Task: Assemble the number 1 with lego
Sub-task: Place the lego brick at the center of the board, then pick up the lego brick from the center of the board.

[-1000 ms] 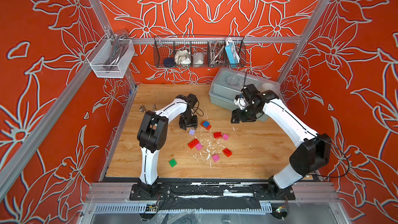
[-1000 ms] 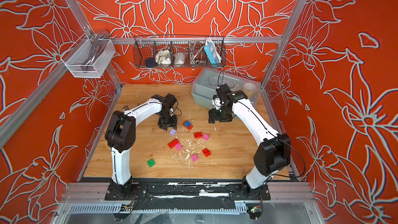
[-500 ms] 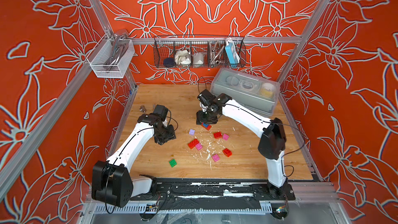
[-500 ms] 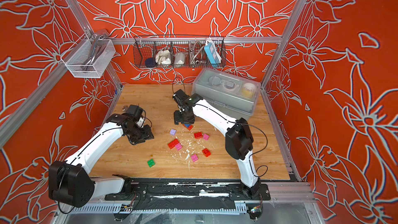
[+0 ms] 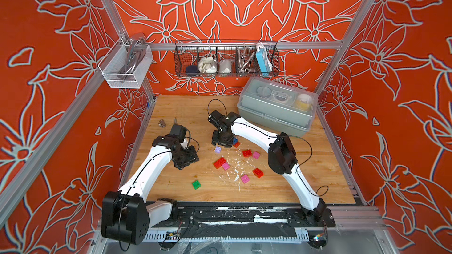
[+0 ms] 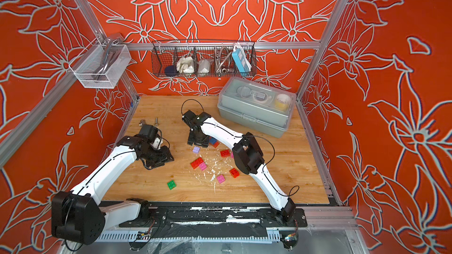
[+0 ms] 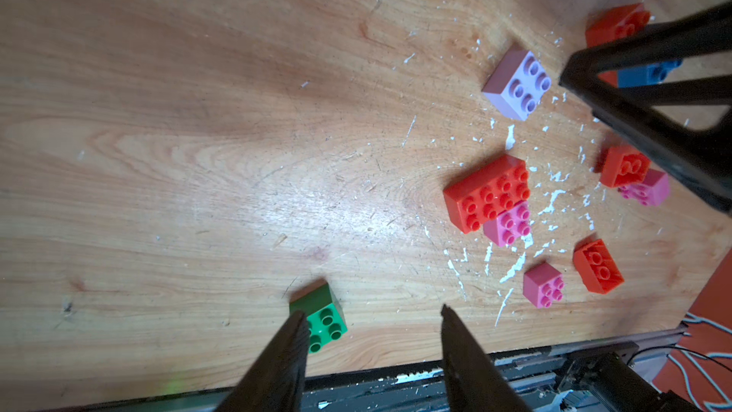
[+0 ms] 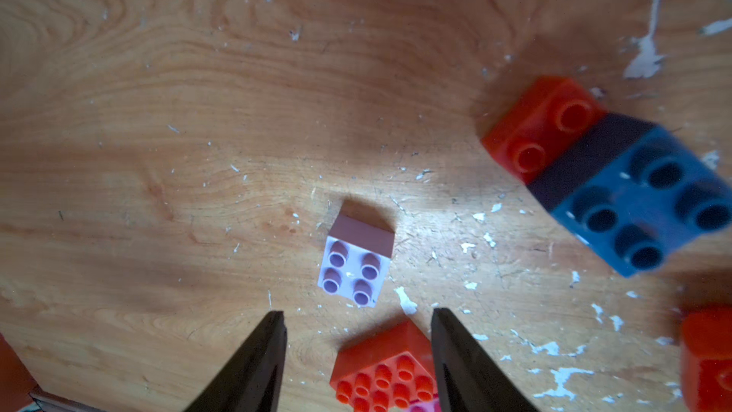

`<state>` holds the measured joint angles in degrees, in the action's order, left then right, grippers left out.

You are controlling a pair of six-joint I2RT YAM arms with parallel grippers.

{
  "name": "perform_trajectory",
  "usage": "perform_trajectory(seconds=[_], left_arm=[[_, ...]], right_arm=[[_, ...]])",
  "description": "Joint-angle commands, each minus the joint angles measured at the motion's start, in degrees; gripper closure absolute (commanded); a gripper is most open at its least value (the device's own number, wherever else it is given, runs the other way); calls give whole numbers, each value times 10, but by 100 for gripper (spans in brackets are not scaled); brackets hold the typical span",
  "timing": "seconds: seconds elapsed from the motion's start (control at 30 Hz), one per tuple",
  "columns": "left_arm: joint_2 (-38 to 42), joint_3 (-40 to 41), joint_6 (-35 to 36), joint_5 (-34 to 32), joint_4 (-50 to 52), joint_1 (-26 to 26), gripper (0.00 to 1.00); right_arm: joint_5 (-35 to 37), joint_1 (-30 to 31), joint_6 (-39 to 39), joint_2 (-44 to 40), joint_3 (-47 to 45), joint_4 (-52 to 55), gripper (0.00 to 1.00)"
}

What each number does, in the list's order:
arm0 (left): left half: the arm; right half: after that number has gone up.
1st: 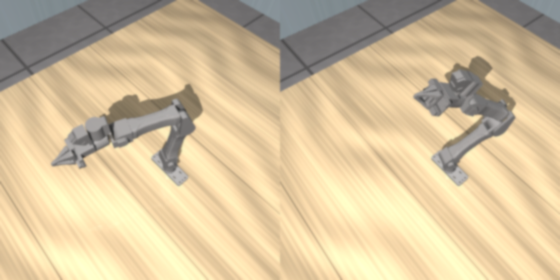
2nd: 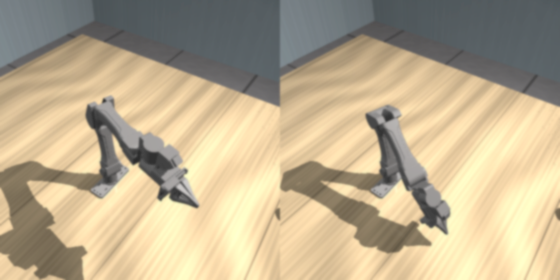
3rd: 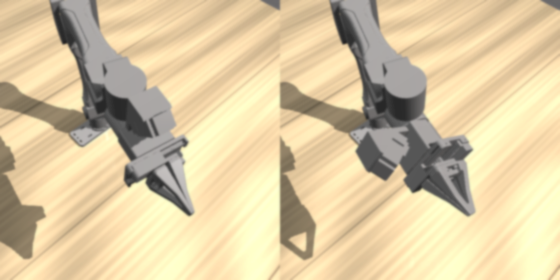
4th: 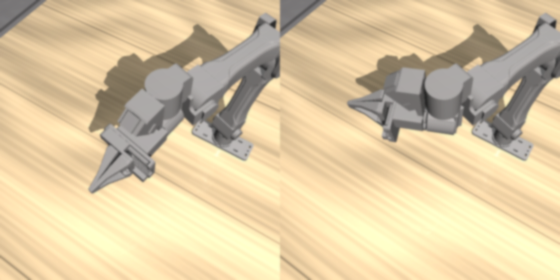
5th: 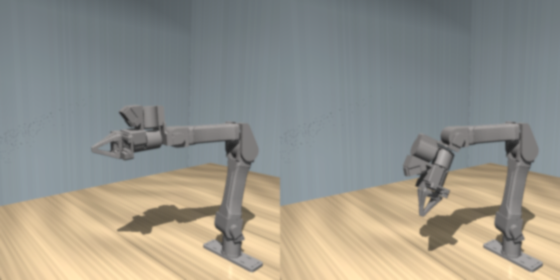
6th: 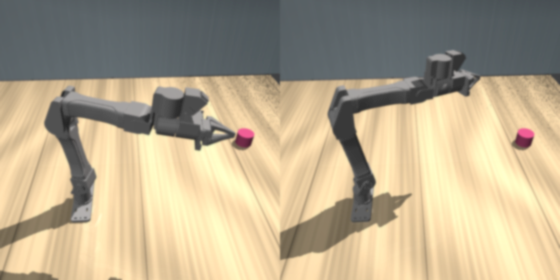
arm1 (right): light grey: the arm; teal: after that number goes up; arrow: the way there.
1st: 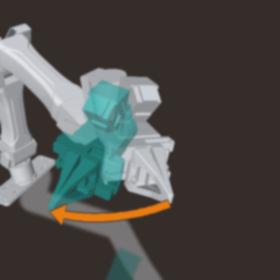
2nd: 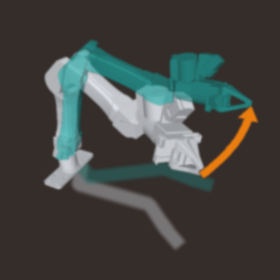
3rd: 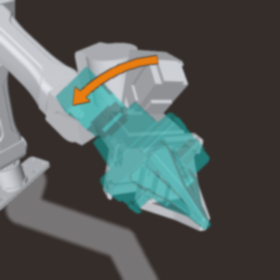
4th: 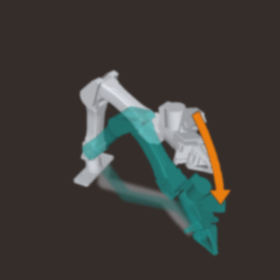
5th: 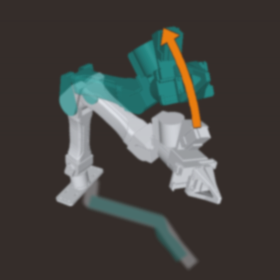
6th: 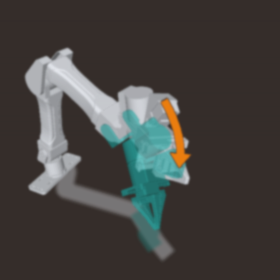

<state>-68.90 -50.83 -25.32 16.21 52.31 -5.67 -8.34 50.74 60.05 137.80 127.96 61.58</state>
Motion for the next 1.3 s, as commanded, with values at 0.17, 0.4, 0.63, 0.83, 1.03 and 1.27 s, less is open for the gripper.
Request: perform_trajectory(seconds=[0.17,0.4,0.63,0.83,1.03,1.27], left_arm=[[-2,7,12,29,-20,10,47],[-7,6,21,39,-21,18,47],[-10,18,21,44,-31,24,47],[-2,27,18,45,-34,26,48],[-1,29,18,43,-37,28,48],[0,32,16,39,-36,28,48]], right_arm=[[10,6,49,66,72,59,42],[4,6,50,93,90,68,45],[7,10,15,118,129,109,55],[23,14,-56,113,127,140,59],[21,15,-82,114,121,132,50],[42,21,-103,112,123,136,65]])
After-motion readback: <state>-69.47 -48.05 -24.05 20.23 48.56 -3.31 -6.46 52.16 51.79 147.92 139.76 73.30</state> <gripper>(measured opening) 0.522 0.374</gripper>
